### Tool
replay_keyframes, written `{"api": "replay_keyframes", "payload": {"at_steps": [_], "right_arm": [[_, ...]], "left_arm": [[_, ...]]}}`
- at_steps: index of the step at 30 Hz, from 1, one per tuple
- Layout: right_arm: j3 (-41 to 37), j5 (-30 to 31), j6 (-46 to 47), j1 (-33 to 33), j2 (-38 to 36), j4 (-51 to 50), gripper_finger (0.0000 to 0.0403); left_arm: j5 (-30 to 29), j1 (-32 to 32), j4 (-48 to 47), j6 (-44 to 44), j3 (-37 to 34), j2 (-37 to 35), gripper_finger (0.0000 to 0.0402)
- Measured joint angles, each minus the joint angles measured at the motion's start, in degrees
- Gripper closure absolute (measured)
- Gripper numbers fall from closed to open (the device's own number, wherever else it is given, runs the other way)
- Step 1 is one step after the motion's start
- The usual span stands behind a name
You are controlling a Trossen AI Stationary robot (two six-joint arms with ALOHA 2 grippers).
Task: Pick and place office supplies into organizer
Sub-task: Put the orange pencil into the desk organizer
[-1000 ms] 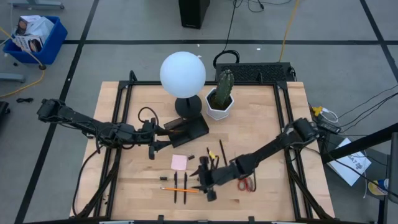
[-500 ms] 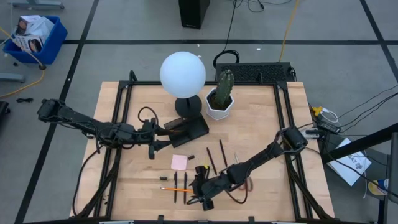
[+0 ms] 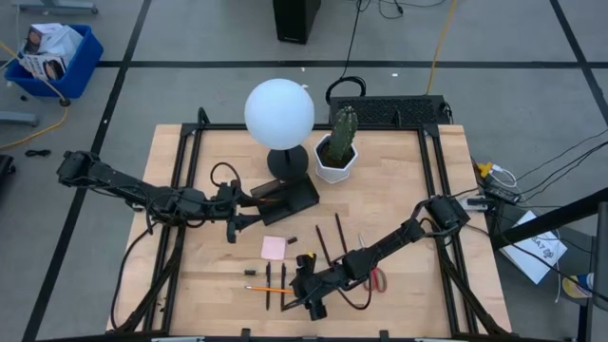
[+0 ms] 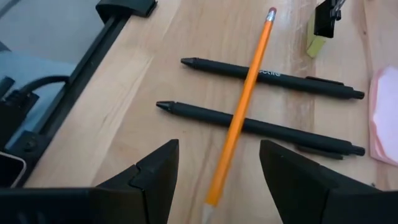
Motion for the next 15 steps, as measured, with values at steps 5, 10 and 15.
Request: {"api": "replay_keyframes", "payload": {"at_steps": [5, 10, 15], "right_arm": [[0.0, 0.3, -1.9, 0.0, 0.4, -0.2, 0.0184], [-0.1, -1.6, -1.5, -0.1, 3.1, 3.1, 0.0198], [-0.1, -1.5, 0.1, -0.2, 3.5, 3.0, 0.0212]], "left_arm": [[0.0, 0.0, 0.0, -0.2, 0.0, 0.0, 0.0174], [0.0, 0.0, -0.2, -0.2, 0.0, 0.0, 0.0174], [0.0, 0.0, -0.1, -0.2, 0.0, 0.0, 0.0174]]}}
